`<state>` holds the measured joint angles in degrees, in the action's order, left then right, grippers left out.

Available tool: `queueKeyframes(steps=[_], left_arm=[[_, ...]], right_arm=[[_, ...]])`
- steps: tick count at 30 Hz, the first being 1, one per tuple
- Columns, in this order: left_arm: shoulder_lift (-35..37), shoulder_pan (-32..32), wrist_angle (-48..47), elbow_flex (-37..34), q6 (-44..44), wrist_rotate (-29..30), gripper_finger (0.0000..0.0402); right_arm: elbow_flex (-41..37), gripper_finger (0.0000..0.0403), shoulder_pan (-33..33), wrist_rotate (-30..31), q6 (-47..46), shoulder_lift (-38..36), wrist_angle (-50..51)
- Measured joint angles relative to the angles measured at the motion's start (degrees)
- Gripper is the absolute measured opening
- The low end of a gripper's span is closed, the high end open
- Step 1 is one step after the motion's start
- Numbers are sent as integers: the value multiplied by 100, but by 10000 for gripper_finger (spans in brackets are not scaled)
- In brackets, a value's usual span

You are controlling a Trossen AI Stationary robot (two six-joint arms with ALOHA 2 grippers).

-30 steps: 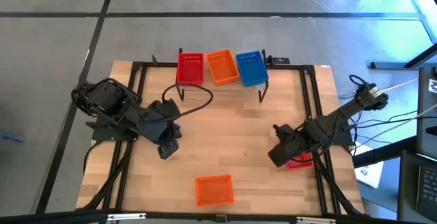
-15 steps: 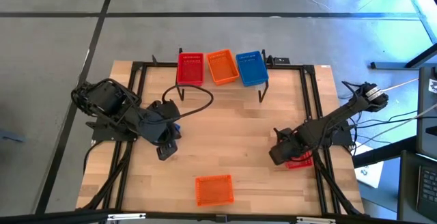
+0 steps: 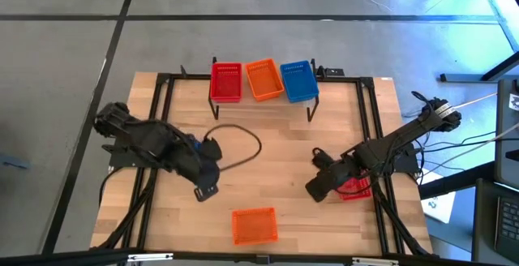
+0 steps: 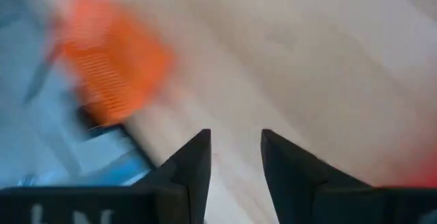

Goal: Stack baskets on shelf by color
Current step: Stack the orange basket into the orange basket on the shelf

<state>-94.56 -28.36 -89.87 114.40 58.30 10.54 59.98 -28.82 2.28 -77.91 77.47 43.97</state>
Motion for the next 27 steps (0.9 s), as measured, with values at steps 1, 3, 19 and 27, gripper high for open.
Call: queueKeyframes(steps=[1,3,19,27], left_arm=[[0,-1,74,-168,1,-62,49],[0,24,306,-455,2,-212,49],[2,-26,792,-672,9,-212,49],[2,-28,855,-672,-81,-163,49]], right_arm=[[1,126,0,8,484,0,-461],[2,126,20,27,1350,22,-1217],[3,127,284,-559,4601,1653,-3910],[7,127,282,-971,5115,2330,-4756]])
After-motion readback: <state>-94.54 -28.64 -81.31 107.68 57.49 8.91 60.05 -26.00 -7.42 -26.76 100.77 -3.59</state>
